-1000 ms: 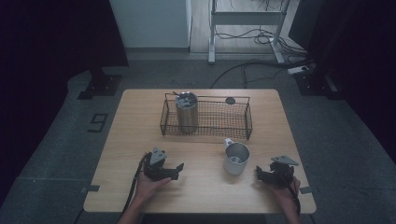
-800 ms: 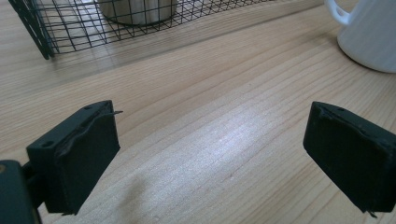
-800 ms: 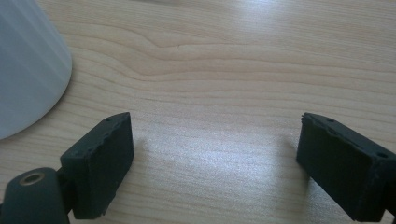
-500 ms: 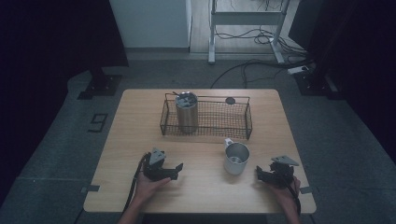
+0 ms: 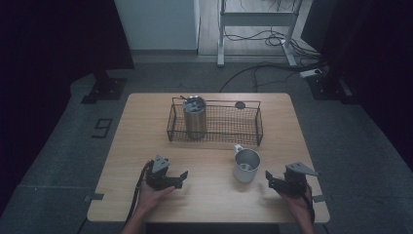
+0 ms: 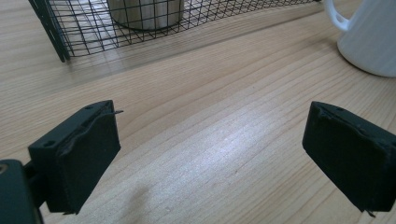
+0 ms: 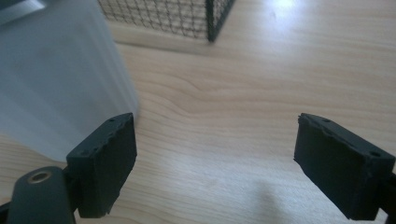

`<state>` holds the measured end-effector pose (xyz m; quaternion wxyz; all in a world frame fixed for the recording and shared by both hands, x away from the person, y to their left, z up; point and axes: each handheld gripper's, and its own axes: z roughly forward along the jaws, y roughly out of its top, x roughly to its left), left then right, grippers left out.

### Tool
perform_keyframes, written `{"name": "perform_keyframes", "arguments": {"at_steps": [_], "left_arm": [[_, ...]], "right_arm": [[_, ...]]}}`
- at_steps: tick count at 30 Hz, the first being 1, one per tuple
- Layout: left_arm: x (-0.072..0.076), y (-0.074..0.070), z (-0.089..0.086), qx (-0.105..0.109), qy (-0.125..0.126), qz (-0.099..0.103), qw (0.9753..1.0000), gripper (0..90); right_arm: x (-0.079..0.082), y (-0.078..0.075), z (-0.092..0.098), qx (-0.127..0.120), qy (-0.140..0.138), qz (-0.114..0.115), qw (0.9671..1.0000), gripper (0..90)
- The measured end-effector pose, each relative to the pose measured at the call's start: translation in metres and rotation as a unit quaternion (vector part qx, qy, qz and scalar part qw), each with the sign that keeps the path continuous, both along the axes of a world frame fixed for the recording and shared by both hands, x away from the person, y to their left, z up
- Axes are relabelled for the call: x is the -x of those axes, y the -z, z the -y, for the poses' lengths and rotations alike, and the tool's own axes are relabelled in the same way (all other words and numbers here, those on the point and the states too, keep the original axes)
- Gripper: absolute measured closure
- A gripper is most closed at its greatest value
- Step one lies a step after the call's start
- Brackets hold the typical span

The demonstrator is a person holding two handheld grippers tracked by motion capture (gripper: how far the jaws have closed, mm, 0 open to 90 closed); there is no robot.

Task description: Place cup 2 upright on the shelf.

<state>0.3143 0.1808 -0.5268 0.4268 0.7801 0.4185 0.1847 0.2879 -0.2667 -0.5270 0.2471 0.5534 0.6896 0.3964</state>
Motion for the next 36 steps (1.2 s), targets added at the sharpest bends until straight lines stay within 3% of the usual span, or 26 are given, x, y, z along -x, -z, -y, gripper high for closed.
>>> {"name": "perform_keyframes", "arguments": {"at_steps": [7, 18, 36], "left_arm": [[0.0, 0.0, 0.001, -0.001, 0.005, -0.002, 1.0, 4.0], [0.002, 0.001, 0.003, 0.002, 0.009, -0.008, 0.9999, 4.0], [0.002, 0.001, 0.001, 0.003, 0.008, -0.009, 0.9999, 4.1]], "right_arm": [[0.006, -0.014, -0.006, -0.026, -0.021, 0.017, 0.9993, 12.7], [0.013, -0.029, -0.025, -0.04, -0.064, 0.034, 0.9965, 11.8], [0.007, -0.035, -0.055, -0.028, -0.101, 0.034, 0.9939, 3.0]]}}
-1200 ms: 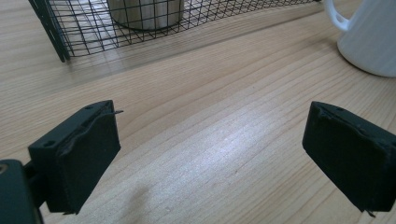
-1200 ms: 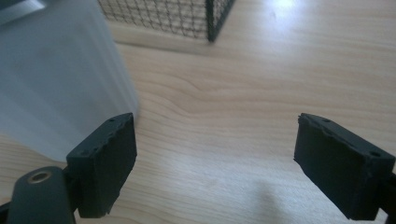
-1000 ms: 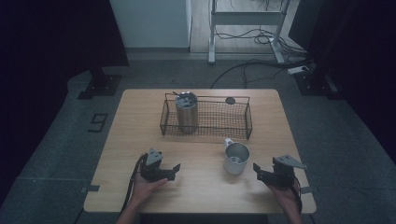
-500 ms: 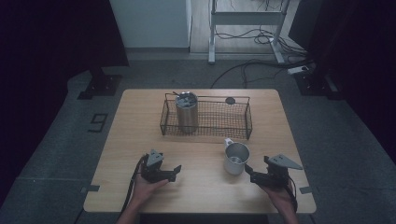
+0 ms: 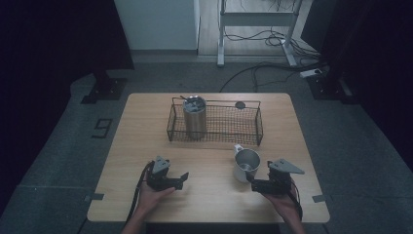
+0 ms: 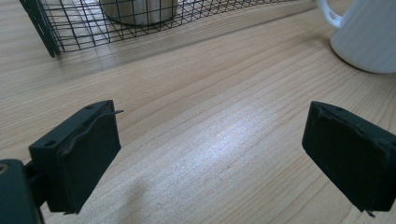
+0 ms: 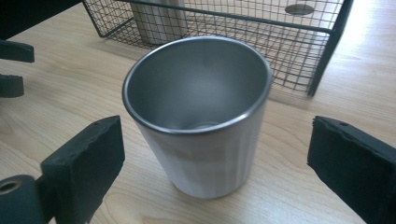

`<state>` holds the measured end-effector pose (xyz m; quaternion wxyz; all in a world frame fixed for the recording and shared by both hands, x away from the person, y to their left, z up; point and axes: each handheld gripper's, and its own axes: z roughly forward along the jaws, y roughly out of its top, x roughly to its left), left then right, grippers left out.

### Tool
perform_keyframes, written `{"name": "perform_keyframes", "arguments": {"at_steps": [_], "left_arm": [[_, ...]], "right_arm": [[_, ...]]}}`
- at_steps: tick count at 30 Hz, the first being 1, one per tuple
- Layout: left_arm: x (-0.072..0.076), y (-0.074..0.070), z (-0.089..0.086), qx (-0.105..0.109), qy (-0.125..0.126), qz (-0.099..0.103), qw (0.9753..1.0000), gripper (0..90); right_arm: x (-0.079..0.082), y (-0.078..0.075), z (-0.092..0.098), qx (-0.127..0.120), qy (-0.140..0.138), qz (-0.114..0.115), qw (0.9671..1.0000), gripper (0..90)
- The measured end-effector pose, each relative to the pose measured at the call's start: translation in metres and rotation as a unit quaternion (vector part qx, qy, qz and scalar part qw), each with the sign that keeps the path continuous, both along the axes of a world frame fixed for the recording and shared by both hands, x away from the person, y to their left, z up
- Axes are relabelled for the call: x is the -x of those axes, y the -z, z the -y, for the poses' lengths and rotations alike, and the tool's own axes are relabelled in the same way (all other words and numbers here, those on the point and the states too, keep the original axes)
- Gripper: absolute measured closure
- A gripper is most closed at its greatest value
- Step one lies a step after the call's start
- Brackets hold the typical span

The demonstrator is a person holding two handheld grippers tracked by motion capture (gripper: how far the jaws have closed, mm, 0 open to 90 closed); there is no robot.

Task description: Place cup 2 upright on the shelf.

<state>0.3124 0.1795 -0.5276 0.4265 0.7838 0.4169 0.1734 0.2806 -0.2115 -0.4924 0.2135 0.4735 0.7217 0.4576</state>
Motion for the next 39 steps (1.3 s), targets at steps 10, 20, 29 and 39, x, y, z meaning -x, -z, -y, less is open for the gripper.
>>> {"name": "perform_keyframes", "arguments": {"at_steps": [10, 20, 29, 39], "left_arm": [[0.0, 0.0, 0.0, 0.004, 0.001, -0.001, 1.0, 4.1], [0.002, -0.003, -0.001, 0.009, 0.001, 0.002, 1.0, 4.0], [0.003, -0.004, 0.0, 0.009, 0.003, 0.002, 1.0, 4.1], [0.003, -0.003, 0.001, 0.007, 0.004, 0.002, 1.0, 4.1]], "right_arm": [[-0.011, -0.003, -0.012, 0.015, -0.004, 0.006, 0.9999, 0.0], [-0.027, 0.002, -0.03, 0.034, -0.01, 0.0, 0.9994, 0.0], [-0.037, 0.011, -0.035, 0.039, -0.006, -0.011, 0.9991, 0.0], [-0.039, 0.017, -0.036, 0.049, -0.005, -0.001, 0.9988, 6.1]]}}
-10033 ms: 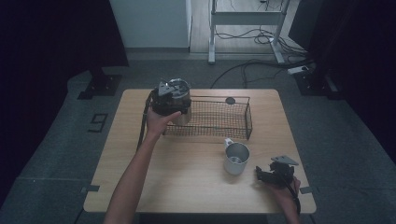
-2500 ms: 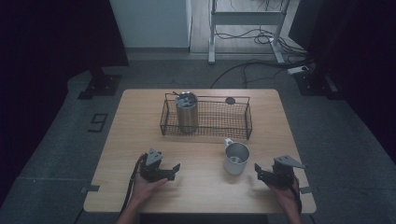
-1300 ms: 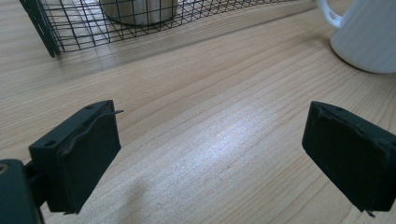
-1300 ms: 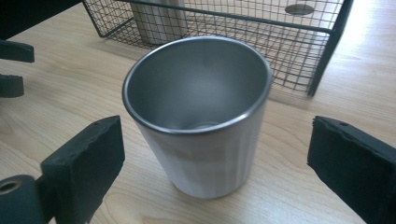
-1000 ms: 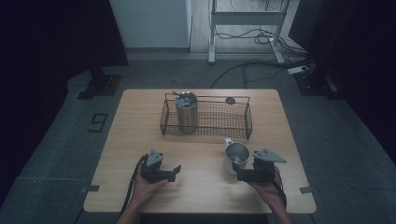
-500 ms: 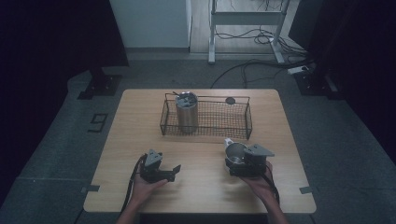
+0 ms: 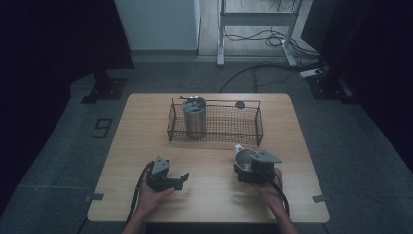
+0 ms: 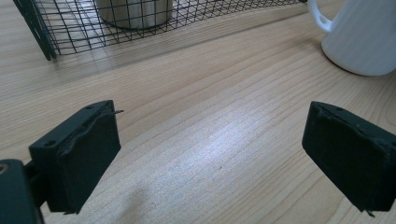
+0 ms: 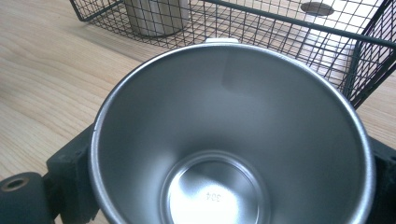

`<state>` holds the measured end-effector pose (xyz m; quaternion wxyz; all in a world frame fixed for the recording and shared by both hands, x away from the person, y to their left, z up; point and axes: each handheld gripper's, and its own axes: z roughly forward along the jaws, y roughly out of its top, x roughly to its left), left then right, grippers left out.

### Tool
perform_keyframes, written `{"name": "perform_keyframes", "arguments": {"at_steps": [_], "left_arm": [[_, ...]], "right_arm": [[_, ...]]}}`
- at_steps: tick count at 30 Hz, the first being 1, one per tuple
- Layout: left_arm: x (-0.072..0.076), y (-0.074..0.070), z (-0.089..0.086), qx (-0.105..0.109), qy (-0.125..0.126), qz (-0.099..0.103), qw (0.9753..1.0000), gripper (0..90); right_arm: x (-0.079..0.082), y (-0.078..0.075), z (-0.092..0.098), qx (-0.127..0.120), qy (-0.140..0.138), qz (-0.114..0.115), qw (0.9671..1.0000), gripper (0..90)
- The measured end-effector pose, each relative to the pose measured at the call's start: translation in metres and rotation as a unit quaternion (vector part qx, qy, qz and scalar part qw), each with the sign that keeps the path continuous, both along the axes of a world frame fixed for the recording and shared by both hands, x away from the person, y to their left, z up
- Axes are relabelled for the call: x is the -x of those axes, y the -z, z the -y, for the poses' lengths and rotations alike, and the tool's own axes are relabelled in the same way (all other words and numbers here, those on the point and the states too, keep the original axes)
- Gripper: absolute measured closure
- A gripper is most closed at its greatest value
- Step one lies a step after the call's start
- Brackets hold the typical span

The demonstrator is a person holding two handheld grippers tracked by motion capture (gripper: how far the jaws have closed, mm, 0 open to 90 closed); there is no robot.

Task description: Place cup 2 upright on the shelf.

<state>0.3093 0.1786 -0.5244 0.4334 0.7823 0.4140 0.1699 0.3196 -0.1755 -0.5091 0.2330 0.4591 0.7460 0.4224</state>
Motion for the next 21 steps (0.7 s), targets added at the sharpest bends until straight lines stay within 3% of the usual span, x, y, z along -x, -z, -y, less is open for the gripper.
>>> {"name": "perform_keyframes", "arguments": {"at_steps": [9, 16, 21], "left_arm": [[0.0, 0.0, 0.0, 0.0, 0.001, 0.001, 1.0, 4.1], [0.0, 0.0, 0.0, -0.002, 0.001, 0.001, 1.0, 4.2], [0.0, 0.001, 0.001, -0.003, 0.001, 0.0, 1.0, 4.3]], "right_arm": [[0.0, -0.002, 0.008, -0.015, -0.007, 0.002, 0.9999, 6.4], [0.006, -0.02, 0.021, -0.045, -0.033, 0.016, 0.9983, 6.5], [0.011, -0.031, 0.024, -0.05, -0.04, 0.03, 0.9975, 6.5]]}}
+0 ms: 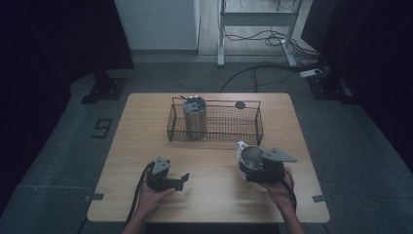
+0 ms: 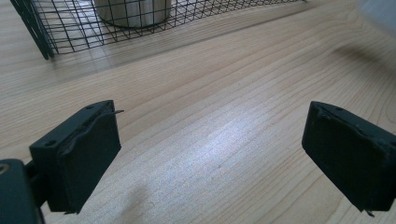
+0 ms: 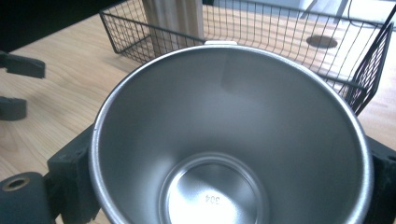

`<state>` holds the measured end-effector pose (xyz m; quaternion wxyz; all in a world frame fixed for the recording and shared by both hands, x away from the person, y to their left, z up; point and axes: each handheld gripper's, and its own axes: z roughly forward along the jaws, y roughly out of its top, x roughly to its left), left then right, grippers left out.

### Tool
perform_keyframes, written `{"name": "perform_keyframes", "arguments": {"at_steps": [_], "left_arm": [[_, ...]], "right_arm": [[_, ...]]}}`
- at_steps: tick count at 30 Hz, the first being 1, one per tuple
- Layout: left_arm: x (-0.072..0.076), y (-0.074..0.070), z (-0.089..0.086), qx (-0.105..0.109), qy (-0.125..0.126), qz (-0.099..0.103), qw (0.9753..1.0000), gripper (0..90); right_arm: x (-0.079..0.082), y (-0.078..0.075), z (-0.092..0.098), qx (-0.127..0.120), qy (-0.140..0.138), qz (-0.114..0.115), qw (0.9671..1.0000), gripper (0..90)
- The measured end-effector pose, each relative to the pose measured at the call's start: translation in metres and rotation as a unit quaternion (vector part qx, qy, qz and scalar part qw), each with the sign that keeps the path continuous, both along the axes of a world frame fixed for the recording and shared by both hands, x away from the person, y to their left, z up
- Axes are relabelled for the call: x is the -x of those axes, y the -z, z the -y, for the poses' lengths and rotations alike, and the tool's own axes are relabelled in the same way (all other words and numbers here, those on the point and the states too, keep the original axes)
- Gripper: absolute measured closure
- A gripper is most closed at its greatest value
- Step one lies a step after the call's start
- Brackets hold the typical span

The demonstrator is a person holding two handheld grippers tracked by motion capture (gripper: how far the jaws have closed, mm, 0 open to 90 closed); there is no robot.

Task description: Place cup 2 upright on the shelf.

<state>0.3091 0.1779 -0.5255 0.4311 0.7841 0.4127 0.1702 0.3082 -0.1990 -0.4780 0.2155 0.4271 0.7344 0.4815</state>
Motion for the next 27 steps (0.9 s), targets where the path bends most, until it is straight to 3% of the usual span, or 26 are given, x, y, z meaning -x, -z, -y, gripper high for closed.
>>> {"name": "perform_keyframes", "arguments": {"at_steps": [18, 27], "left_arm": [[0.0, 0.0, 0.0, 0.005, 0.001, -0.003, 1.0, 4.4], [-0.001, -0.002, -0.003, 0.007, -0.003, -0.001, 1.0, 4.6]], "right_arm": [[0.006, -0.015, 0.01, -0.017, -0.001, 0.014, 0.9998, 6.5], [0.005, -0.02, 0.012, -0.014, 0.0, 0.018, 0.9997, 6.5]]}}
